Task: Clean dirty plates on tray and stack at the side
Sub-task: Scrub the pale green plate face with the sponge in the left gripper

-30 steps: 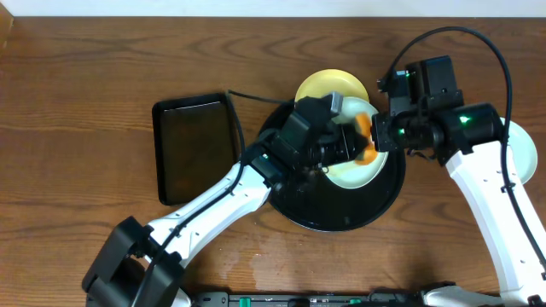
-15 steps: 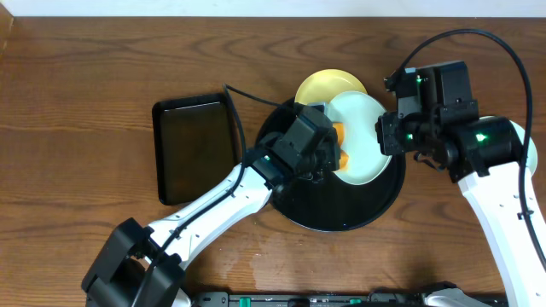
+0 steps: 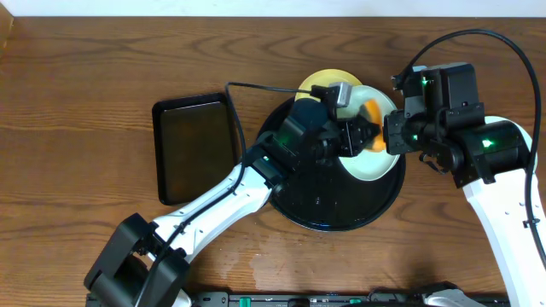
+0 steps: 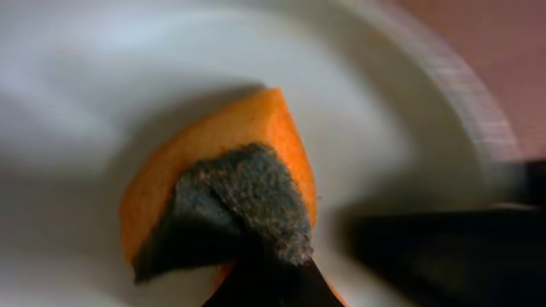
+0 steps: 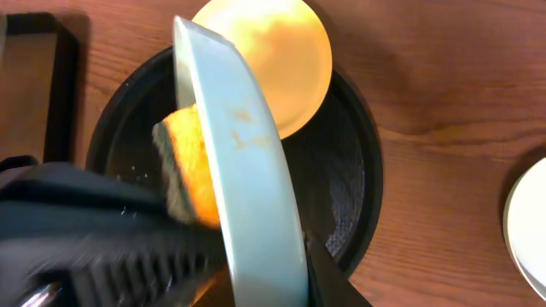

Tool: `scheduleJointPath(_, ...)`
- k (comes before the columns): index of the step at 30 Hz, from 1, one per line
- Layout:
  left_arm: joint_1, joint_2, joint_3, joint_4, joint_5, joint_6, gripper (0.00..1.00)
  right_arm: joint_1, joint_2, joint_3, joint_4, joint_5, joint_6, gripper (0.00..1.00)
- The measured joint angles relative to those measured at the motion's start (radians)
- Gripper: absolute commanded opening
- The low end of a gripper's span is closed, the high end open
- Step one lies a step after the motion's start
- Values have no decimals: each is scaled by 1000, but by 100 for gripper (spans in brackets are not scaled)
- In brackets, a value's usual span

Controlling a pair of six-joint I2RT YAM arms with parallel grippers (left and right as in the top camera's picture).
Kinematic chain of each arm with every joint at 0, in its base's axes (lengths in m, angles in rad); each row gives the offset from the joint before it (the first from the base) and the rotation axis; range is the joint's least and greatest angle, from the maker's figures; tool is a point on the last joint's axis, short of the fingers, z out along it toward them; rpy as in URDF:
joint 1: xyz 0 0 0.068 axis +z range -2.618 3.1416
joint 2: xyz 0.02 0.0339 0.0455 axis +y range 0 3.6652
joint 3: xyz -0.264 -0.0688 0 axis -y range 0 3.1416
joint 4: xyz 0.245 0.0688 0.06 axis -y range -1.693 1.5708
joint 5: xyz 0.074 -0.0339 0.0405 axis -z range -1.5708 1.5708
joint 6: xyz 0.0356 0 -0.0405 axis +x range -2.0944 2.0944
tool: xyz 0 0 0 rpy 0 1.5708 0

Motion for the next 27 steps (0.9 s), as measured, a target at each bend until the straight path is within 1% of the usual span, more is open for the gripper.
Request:
scheduleJointPath(1,0,0,0,31,35,-30,7,0,0,0,0,3,1,1)
scheduleJointPath(3,3,0,0,46,64,-60,7,0,-2,0,-4,5,1,1)
scheduleJointPath(6,11,1,0,46,94,-63,8,0,-5,0,-12,1,2,1)
scheduleJointPath(8,14,1,0,44,105,-33,7,0,-6,0,-21,-1,2,1)
scheduleJointPath(14,39,1,0,30,123,117,7,0,-6,2,-32,-20,2,1)
scheduleJointPath(17,60,-1,0,-24,102,195,7,0,-5,1,-55,-34,1,1)
scheduleJointPath(21,101,-2,4,-163,11,309,7,1,-4,1,-55,-50,1,1)
scheduleJointPath(27,113,-2,6,-349,-92,404,8,2,-4,1,-54,-68,0,1)
